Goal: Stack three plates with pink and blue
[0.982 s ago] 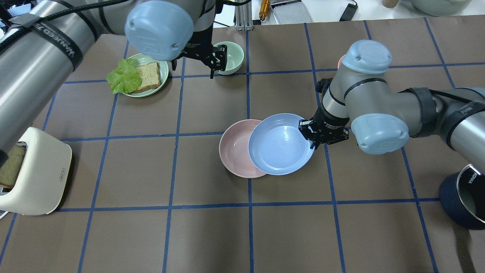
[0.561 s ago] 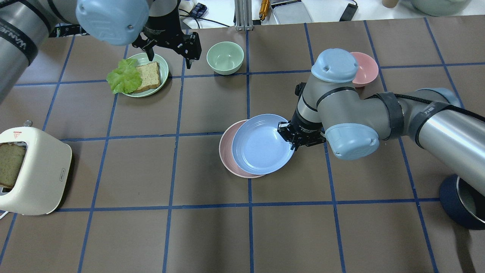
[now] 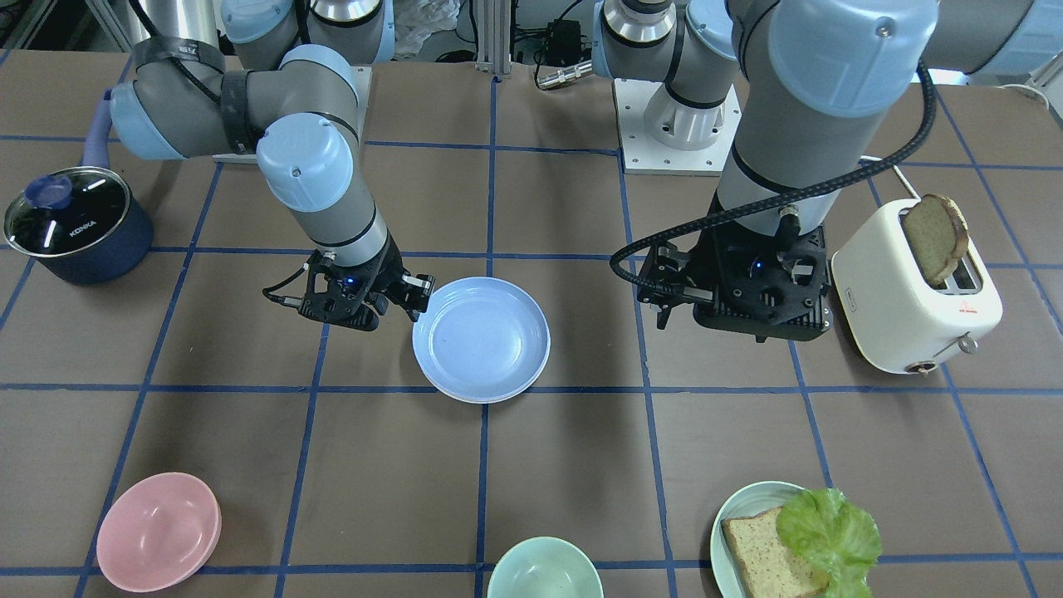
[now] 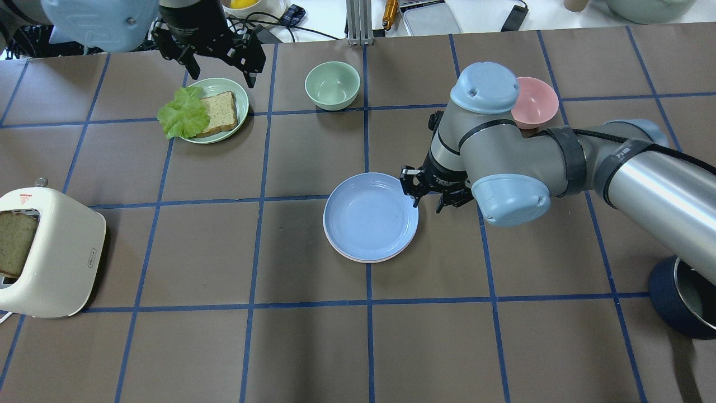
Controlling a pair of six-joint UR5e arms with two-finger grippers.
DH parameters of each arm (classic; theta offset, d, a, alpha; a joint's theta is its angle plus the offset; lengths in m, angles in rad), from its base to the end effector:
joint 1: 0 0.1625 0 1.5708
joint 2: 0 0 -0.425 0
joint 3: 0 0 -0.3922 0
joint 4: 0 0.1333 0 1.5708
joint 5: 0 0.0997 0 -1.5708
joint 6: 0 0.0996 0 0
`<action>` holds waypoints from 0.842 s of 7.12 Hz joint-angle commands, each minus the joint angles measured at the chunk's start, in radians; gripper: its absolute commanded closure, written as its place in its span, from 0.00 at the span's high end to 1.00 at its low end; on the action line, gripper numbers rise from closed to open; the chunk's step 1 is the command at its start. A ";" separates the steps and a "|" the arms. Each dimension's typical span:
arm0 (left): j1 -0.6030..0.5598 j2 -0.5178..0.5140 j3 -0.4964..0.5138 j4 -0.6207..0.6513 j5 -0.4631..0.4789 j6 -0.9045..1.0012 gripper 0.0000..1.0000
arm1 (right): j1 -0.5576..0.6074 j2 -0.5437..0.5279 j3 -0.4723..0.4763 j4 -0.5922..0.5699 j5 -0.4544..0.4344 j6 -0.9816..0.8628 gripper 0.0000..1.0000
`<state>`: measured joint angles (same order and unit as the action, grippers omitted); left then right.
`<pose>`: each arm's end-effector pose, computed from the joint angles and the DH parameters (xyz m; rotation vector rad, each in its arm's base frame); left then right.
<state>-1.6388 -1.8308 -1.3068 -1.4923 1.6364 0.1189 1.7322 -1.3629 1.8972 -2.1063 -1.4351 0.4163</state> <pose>-0.1679 -0.5990 0.4839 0.2825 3.0584 -0.1241 0.2292 -0.4947 0.2801 0.3825 2.9863 0.0565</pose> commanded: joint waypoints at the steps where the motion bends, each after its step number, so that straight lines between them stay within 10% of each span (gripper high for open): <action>1: 0.008 0.033 0.003 0.003 -0.033 0.010 1.00 | -0.034 -0.004 -0.160 0.148 -0.017 -0.106 0.95; 6: 0.010 0.044 -0.003 -0.008 -0.021 0.010 1.00 | -0.209 -0.118 -0.481 0.592 -0.120 -0.504 1.00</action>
<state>-1.6291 -1.7938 -1.3068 -1.4842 1.6055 0.1292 1.5257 -1.4219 1.4525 -1.5715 -1.5039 -0.0602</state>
